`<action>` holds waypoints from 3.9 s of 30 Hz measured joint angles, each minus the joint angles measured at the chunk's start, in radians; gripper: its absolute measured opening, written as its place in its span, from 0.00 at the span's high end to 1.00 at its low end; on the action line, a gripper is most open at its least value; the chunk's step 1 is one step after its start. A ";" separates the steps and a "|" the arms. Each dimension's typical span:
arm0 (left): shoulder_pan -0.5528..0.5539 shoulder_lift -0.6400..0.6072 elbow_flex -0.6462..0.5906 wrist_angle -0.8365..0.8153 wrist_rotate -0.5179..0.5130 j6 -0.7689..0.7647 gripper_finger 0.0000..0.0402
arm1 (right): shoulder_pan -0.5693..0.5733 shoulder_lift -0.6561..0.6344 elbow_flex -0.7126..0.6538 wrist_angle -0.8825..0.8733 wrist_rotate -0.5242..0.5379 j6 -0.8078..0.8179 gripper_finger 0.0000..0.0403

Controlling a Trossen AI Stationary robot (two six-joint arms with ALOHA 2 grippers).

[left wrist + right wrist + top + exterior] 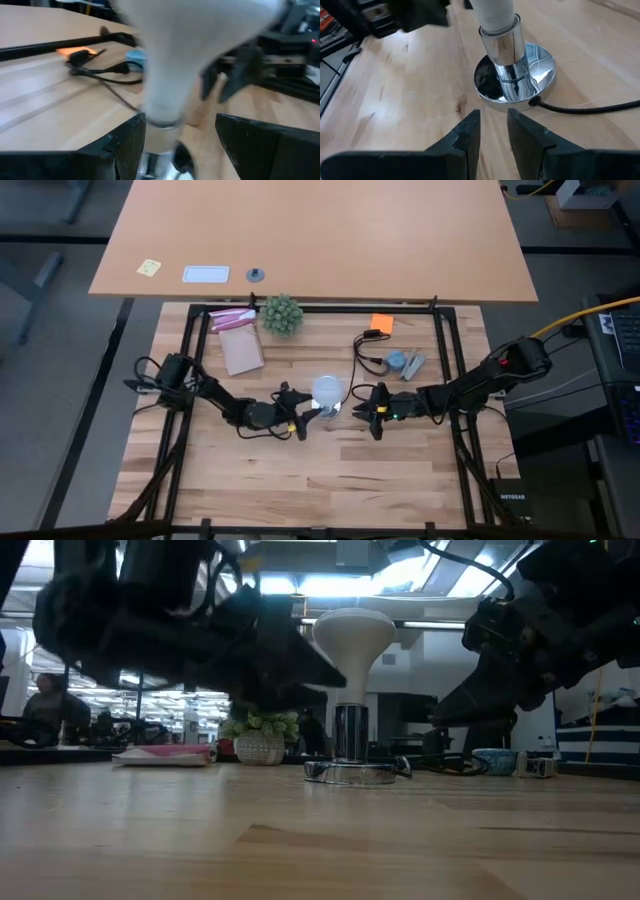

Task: Screw lightbulb
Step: Remove the white lightbulb from the silver lamp

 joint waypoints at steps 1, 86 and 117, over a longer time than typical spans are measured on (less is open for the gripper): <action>0.009 0.014 -0.012 0.035 0.000 -0.005 0.43 | 0.000 0.000 0.000 -0.001 -0.002 0.000 0.75; 0.194 0.144 0.011 0.287 0.373 0.083 0.66 | -0.105 0.241 0.143 -0.142 0.130 0.060 0.75; 0.188 0.144 0.012 0.245 0.343 0.096 0.66 | -0.119 0.186 0.142 -0.118 0.226 -0.044 0.75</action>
